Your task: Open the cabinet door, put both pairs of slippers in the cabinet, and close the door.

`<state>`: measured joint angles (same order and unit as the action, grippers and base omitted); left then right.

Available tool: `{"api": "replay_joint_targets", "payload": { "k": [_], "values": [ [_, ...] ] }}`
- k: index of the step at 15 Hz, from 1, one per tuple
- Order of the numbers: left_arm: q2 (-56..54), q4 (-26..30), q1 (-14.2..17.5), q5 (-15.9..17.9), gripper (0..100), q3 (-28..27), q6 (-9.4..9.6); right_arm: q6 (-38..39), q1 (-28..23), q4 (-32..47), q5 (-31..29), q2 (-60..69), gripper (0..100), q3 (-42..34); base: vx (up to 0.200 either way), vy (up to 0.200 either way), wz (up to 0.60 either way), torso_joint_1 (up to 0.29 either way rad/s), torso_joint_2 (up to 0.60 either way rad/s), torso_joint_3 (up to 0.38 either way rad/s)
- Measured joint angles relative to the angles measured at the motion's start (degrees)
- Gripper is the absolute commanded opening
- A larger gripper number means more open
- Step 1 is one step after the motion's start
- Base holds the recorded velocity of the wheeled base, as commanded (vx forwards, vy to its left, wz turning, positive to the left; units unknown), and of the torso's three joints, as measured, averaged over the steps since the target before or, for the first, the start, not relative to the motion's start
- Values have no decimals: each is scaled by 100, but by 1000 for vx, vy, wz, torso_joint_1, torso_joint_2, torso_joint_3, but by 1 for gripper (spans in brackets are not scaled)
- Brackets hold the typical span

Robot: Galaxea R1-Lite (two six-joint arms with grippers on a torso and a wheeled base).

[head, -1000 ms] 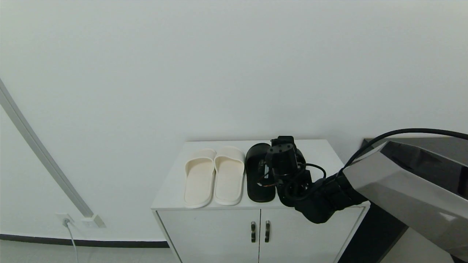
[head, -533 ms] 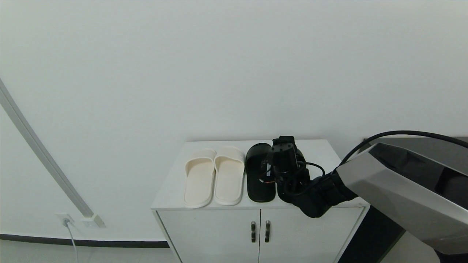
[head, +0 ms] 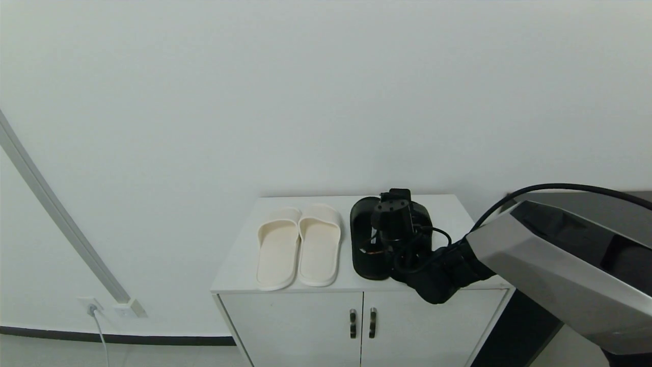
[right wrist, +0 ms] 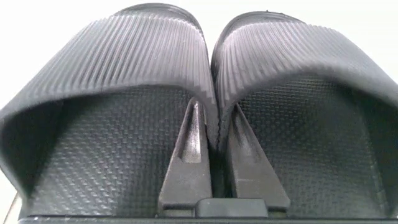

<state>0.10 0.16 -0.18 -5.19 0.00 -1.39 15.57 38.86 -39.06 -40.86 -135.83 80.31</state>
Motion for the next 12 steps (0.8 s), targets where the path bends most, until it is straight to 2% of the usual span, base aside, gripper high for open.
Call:
{"api": "replay_joint_targets", "payload": {
  "k": [4, 7, 10, 12],
  "values": [
    [0, -5, 0, 2, 0, 0, 0, -44, 50, -49, -13, 514, 0, -512, 0, 0, 0, 0, 0, 0],
    [0, -6, 0, 2, 0, 0, 2, -251, 99, -152, 85, 1248, 0, -1237, 0, 0, 0, 0, 0, 0],
    [0, -5, 0, 2, 0, 0, 11, -550, 352, -391, 714, 2138, 0, -2417, 0, 0, 0, 0, 0, 0],
    [0, -6, 0, 9, 0, 0, 41, -846, 532, -722, 1464, 2734, 0, -3371, 0, 0, 0, 0, 0, 0]
  ]
}}
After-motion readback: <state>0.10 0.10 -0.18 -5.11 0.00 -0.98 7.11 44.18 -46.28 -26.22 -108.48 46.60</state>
